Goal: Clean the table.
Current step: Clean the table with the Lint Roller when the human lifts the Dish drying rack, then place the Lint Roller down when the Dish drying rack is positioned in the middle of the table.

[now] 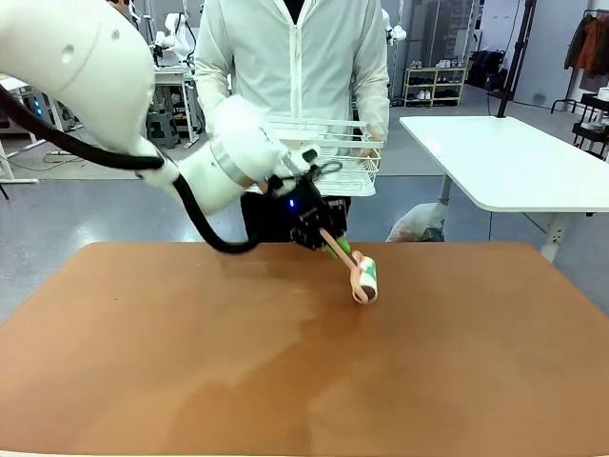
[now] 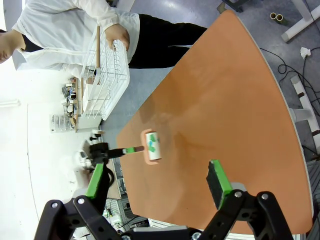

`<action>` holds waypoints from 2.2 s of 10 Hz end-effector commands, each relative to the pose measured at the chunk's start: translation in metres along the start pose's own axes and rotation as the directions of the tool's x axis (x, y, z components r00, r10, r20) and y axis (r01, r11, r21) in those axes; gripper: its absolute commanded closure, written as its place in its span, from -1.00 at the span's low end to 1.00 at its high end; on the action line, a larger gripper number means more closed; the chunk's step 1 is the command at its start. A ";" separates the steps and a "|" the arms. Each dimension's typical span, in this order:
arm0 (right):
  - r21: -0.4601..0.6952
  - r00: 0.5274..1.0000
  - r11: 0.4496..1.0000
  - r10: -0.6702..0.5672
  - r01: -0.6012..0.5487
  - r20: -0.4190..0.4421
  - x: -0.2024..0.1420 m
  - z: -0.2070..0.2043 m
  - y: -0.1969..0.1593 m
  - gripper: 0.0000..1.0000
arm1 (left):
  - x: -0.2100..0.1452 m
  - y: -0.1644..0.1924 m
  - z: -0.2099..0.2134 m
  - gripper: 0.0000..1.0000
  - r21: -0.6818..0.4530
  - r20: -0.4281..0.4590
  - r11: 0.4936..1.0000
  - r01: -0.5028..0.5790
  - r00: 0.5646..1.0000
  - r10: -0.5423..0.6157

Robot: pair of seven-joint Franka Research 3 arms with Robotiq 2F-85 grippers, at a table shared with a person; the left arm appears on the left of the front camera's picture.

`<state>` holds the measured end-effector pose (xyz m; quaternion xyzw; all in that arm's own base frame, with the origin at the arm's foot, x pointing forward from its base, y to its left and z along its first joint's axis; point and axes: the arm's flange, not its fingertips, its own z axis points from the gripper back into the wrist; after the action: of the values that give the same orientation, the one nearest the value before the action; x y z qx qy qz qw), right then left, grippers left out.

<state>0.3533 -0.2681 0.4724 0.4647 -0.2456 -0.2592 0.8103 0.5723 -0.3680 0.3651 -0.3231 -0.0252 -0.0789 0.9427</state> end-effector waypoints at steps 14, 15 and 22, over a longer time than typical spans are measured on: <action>0.017 1.000 1.000 0.019 -0.019 0.005 0.001 0.002 0.001 -1.00 | -0.099 0.202 0.386 0.59 0.638 -0.033 0.770 0.001 0.999 0.026; 0.017 1.000 1.000 0.019 -0.019 0.005 0.001 0.002 0.001 -1.00 | -0.099 0.202 0.386 0.59 0.638 -0.033 0.770 0.001 0.999 0.026; 0.017 1.000 1.000 0.019 -0.019 0.005 0.001 0.002 0.001 -1.00 | -0.099 0.202 0.386 0.59 0.638 -0.033 0.770 0.001 0.999 0.026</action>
<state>0.3532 -0.2681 0.4727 0.4643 -0.2457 -0.2593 0.8105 0.5083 0.0357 0.5324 0.0168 -0.0346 -0.0598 0.9975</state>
